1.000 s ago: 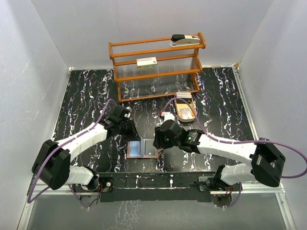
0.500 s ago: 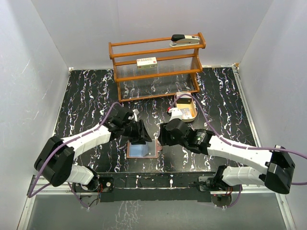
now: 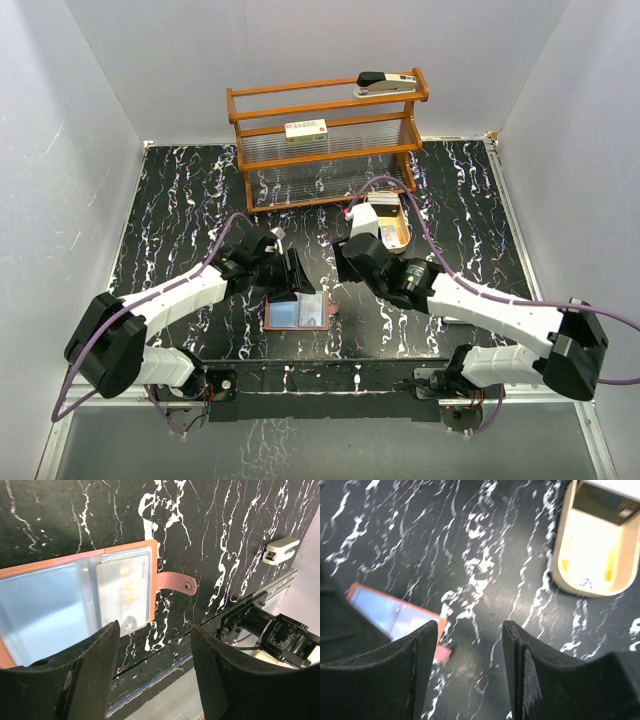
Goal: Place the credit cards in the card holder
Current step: Turn over the card slot in the card holder, then pick up the credit card from the storage box.
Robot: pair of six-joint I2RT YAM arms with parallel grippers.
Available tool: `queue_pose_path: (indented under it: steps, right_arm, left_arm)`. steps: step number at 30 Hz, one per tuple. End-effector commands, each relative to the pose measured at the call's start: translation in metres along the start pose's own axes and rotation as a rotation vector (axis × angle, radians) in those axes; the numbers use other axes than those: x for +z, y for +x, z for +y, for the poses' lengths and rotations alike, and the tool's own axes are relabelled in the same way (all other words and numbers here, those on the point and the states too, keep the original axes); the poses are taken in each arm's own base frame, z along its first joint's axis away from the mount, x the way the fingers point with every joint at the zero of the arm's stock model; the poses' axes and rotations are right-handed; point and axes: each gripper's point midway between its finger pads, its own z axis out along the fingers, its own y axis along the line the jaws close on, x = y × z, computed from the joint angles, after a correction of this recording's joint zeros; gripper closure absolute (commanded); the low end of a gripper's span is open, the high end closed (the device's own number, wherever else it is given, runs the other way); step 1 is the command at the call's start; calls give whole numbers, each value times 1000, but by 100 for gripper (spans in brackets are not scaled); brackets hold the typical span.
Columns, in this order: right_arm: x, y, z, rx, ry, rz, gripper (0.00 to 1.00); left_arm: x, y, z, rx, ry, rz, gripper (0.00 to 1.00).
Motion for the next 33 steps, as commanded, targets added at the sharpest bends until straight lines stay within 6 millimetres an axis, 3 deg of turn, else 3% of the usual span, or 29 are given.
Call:
queue_pose_path:
  steps: [1, 4, 9, 17, 23, 33]
  right_arm:
    - [15, -55, -25, -101, 146, -114, 47]
    - [34, -63, -39, -191, 125, -92, 46]
    - [66, -80, -84, -333, 143, -58, 46]
    - [115, -100, -143, -557, 105, -45, 38]
    - [144, -97, -183, -692, 133, 31, 33]
    - [176, -89, -198, -846, 116, 59, 31]
  left_arm:
    - [-20, -9, 8, 26, -31, -52, 42]
    - [-29, -11, 18, 12, -25, -62, 40]
    - [-44, -12, 30, 15, -11, -78, 37]
    - [-66, -14, 27, 144, -32, -92, 33]
    - [-82, -15, 22, 226, -28, -112, 32]
    - [-85, -13, 23, 297, -11, -127, 30]
